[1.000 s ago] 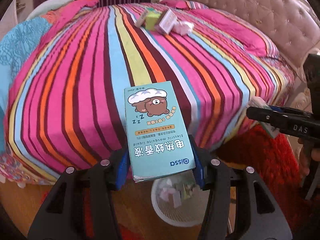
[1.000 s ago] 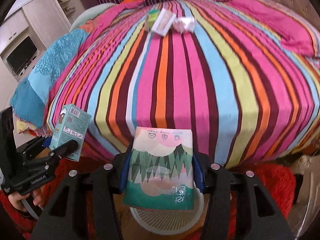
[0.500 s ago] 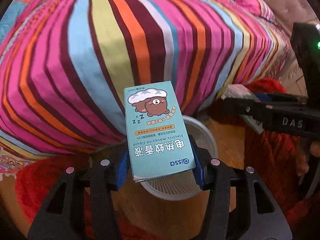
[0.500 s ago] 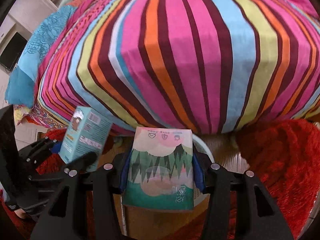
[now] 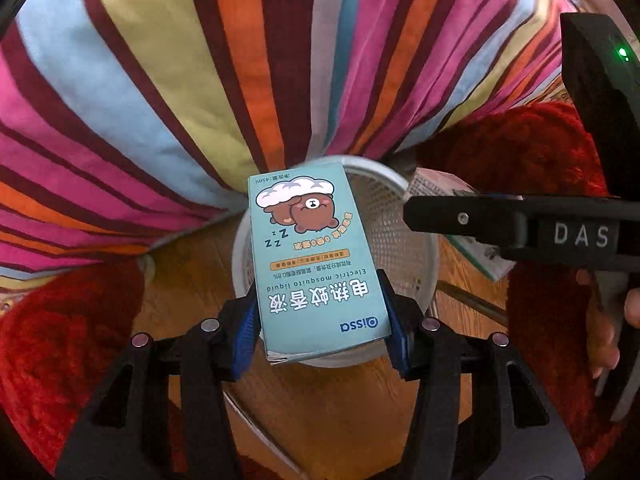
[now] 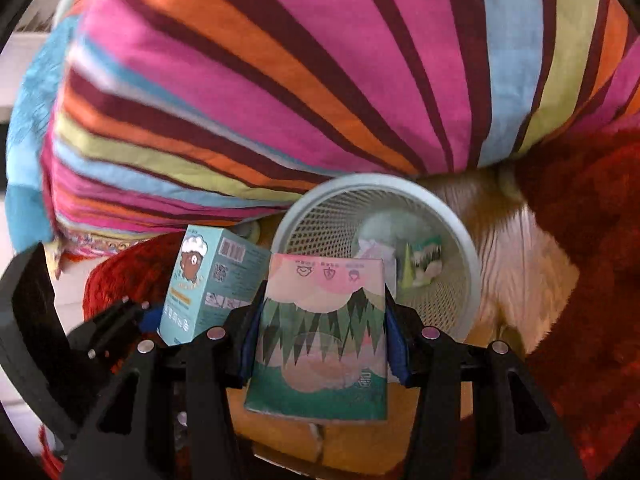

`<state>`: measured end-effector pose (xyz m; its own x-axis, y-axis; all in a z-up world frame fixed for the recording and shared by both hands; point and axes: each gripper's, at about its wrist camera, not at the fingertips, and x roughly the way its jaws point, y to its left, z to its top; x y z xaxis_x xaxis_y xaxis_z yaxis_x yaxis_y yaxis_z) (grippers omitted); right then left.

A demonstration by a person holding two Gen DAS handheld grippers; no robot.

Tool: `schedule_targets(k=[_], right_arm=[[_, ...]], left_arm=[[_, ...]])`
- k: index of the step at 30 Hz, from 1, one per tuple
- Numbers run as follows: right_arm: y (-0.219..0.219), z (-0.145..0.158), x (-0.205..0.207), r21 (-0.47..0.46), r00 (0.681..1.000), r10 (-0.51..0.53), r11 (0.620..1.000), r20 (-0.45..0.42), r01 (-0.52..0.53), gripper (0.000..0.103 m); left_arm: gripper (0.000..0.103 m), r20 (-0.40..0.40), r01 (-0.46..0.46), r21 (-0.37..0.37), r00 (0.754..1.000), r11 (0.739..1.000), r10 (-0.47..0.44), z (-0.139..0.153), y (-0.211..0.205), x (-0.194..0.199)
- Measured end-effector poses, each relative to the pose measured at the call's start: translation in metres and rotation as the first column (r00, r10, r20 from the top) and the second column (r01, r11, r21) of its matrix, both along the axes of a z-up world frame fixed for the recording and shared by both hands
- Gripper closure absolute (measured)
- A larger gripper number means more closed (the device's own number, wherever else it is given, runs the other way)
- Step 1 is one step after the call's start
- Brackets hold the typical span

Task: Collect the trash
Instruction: 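Carry the teal box and green tissue pack toward the wastebasket with both tools, then open both tools over the wastebasket to drop the teal box and tissue pack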

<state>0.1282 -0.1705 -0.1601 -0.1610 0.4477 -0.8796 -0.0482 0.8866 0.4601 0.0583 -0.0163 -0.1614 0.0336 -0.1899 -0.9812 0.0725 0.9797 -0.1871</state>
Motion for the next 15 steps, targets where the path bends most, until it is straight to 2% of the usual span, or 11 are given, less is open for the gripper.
schedule_targets(k=[5, 10, 15], right_arm=[[0.002, -0.025, 0.007, -0.047, 0.998, -0.028, 0.999, -0.059, 0.025, 0.055], [0.01, -0.043, 0.005, -0.084, 0.993, -0.017, 0.996, -0.113, 0.007, 0.055], [0.014, -0.057, 0.005, -0.106, 0.99, -0.009, 0.994, -0.144, -0.007, 0.054]], left_arm=[[0.051, -0.083, -0.008, 0.006, 0.997, 1.0, 0.008, -0.023, -0.002, 0.004], [0.051, -0.157, -0.034, -0.009, 0.987, 0.999, 0.032, -0.039, 0.003, 0.004], [0.051, -0.195, -0.059, -0.02, 0.979, 0.998, 0.054, -0.049, 0.008, 0.007]])
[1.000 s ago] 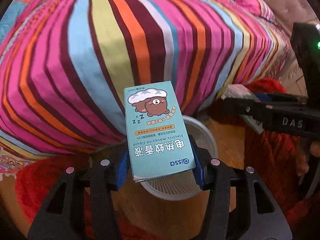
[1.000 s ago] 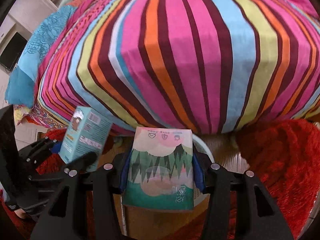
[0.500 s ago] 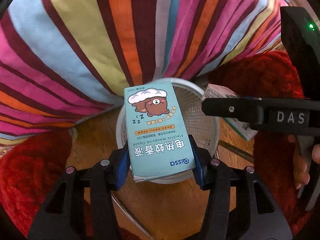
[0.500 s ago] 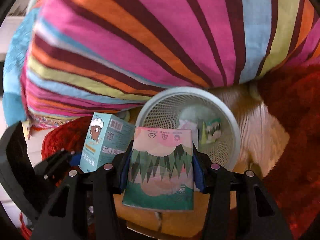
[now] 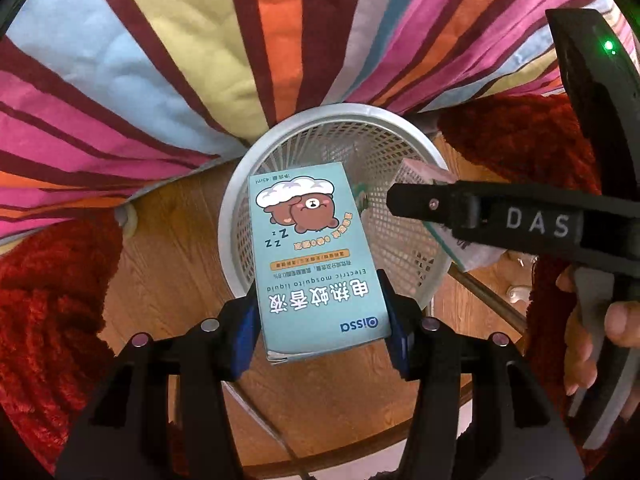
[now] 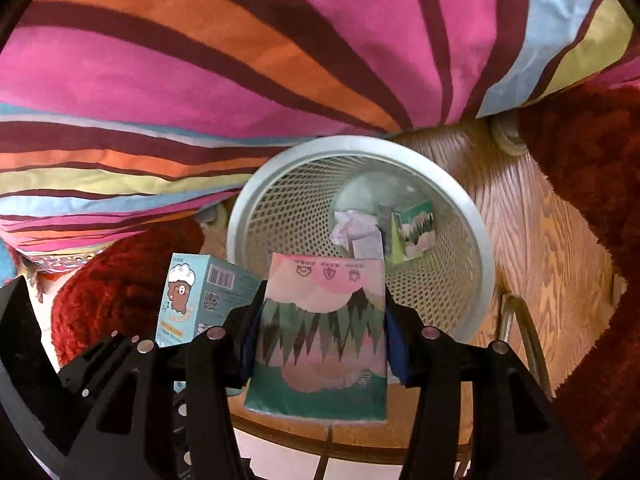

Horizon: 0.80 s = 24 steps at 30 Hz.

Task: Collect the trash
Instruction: 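Open both tools over the wastebasket to drop the teal box and tissue pack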

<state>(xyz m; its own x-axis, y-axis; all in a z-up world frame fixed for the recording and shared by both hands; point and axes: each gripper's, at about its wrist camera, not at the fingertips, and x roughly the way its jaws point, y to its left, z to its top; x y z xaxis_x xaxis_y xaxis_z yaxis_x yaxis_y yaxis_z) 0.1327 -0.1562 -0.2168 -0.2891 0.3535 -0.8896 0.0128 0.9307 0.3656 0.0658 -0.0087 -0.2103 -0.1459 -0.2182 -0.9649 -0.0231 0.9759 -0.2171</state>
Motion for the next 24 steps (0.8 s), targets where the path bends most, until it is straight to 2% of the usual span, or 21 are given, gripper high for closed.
schedule_targets(k=[13, 16, 17, 18, 19, 22, 24], right_arm=[[0.001, -0.01, -0.002, -0.01, 0.999, -0.005, 1.0, -0.032, 0.005, 0.054], [0.001, -0.013, -0.003, -0.015, 0.999, 0.0, 1.0, -0.041, -0.001, 0.054], [0.001, -0.013, -0.004, -0.016, 0.999, -0.003, 1.0, -0.046, 0.002, 0.053], [0.0, -0.015, -0.004, -0.024, 0.999, -0.009, 1.0, -0.052, 0.008, 0.049], [-0.002, -0.017, -0.005, -0.043, 0.998, -0.015, 0.999, -0.061, 0.012, 0.037], [-0.01, -0.021, -0.004, -0.1, 0.997, -0.049, 0.994, -0.067, 0.042, 0.016], [-0.013, -0.022, -0.004, -0.094, 0.995, -0.069, 0.994, -0.077, 0.062, 0.013]], left_arm=[[0.049, -0.07, 0.003, -0.019, 0.998, 1.0, -0.004, -0.013, -0.009, -0.006], [0.046, -0.081, 0.0, -0.014, 0.997, 1.0, -0.002, -0.015, -0.01, -0.007], [0.042, -0.088, -0.001, -0.011, 0.996, 1.0, 0.0, -0.017, -0.01, -0.008], [0.025, -0.094, 0.001, 0.006, 0.996, 1.0, 0.0, -0.02, -0.009, -0.008], [0.016, -0.095, 0.0, 0.018, 0.995, 1.0, 0.002, -0.021, -0.009, -0.009], [0.016, -0.1, -0.009, 0.01, 0.995, 1.0, 0.01, -0.021, -0.007, -0.009], [0.015, -0.103, -0.011, 0.016, 0.995, 1.0, 0.013, -0.021, -0.005, -0.01]])
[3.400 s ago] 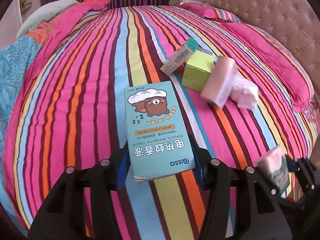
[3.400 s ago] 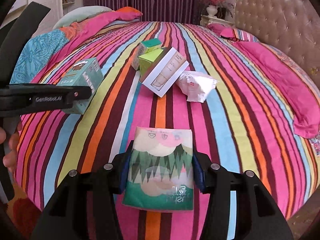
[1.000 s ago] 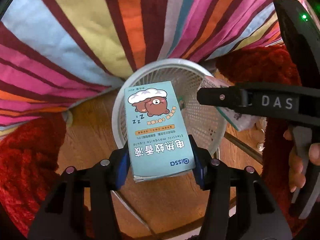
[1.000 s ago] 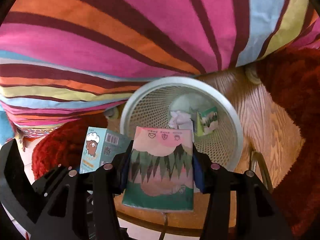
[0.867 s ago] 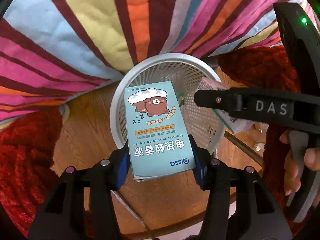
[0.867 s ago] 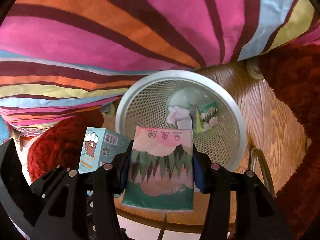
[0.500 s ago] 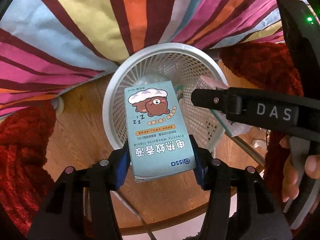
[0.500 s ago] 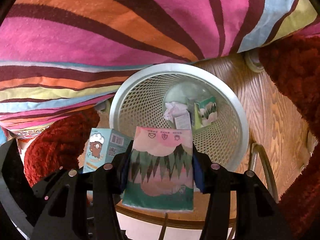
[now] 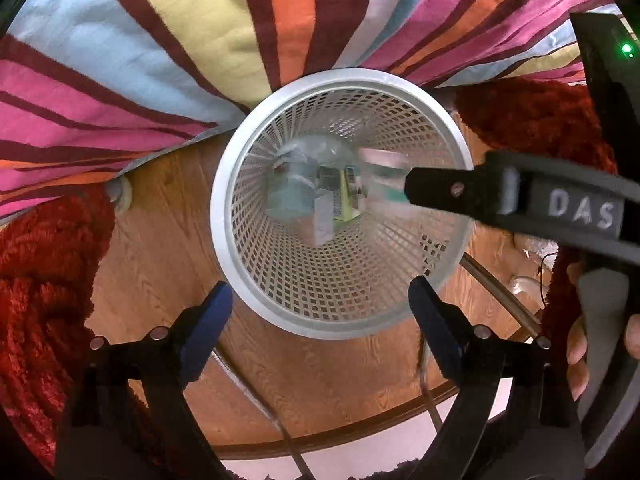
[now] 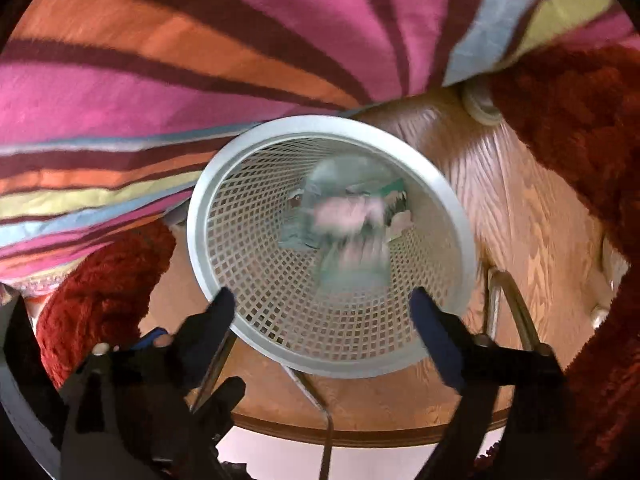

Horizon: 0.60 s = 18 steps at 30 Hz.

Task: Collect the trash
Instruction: 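Open both tools over the wastebasket to drop the teal box and tissue pack, then move both tools back from the wastebasket toward the remaining items on the bed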

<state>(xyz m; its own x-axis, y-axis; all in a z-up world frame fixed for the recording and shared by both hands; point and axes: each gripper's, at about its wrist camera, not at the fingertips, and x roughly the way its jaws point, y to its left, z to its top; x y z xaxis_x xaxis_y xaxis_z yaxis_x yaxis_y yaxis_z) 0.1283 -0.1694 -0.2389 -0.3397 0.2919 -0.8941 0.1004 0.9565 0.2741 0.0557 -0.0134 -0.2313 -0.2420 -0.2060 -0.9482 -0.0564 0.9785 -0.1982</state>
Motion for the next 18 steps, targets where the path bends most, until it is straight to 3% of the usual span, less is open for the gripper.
schedule_targets(k=[11, 18], right_arm=[[-0.011, 0.003, 0.0, 0.004, 0.999, -0.052, 0.999, 0.002, 0.052, 0.008], [-0.012, 0.028, 0.001, 0.033, 0.994, -0.062, 0.998, 0.086, 0.059, 0.008]], left_arm=[[0.013, 0.028, 0.005, 0.023, 1.0, 1.0, -0.006, 0.009, 0.003, -0.002], [0.013, 0.128, -0.011, 0.041, 0.992, 0.999, 0.005, 0.038, 0.007, -0.005]])
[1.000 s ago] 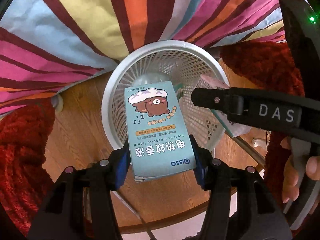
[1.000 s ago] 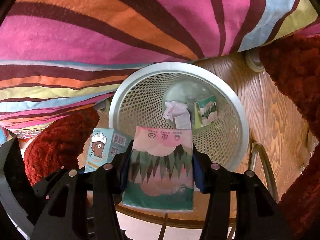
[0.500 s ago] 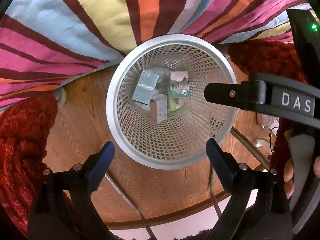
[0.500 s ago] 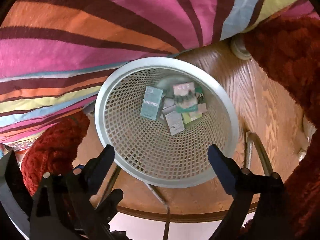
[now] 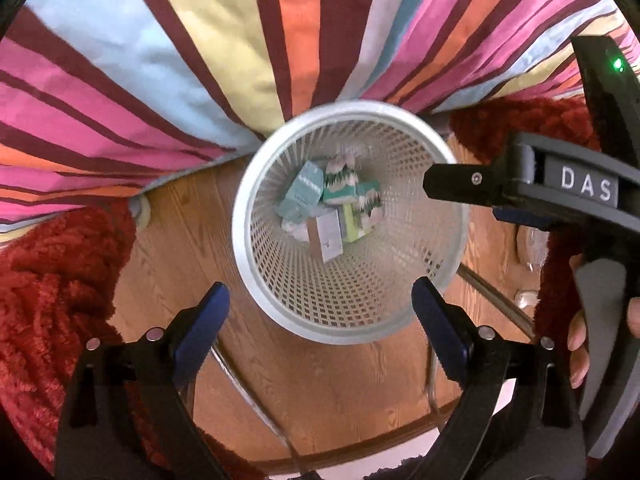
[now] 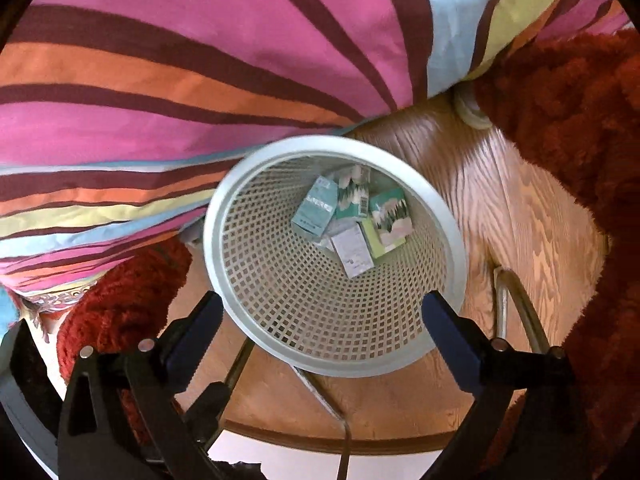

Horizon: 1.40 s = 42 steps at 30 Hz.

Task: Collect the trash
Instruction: 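Move both tools back from the wastebasket toward the remaining items on the bed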

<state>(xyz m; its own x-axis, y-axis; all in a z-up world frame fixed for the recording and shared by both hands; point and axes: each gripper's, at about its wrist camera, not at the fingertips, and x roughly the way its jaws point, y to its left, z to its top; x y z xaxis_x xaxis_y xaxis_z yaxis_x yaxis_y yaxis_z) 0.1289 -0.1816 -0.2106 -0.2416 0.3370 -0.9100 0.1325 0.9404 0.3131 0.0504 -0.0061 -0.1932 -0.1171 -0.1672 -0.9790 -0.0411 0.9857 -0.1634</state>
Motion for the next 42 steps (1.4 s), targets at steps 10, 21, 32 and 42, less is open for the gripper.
schedule_targets(k=[10, 21, 32, 42], right_arm=[[0.006, 0.095, 0.002, 0.071, 0.926, 0.071, 0.992, 0.372, -0.104, 0.008], [-0.043, 0.203, 0.038, -0.07, 0.626, 0.021, 0.996, 0.78, 0.054, 0.008], [-0.046, 0.221, 0.072, -0.029, 0.556, -0.019, 0.997, 0.831, 0.078, 0.008], [-0.045, 0.23, 0.108, -0.024, 0.533, -0.017, 0.997, 0.846, 0.069, 0.008]], left_arm=[[0.013, 0.257, -0.045, 0.041, 0.966, 0.998, 0.033, 0.071, 0.014, -0.009], [0.013, 0.58, -0.089, 0.123, 0.814, 0.988, 0.001, 0.154, 0.024, 0.003], [0.013, 0.672, -0.171, 0.091, 0.738, 0.981, 0.066, 0.189, 0.056, 0.047], [0.013, 0.721, -0.161, 0.075, 0.69, 0.984, 0.058, 0.203, 0.056, 0.097]])
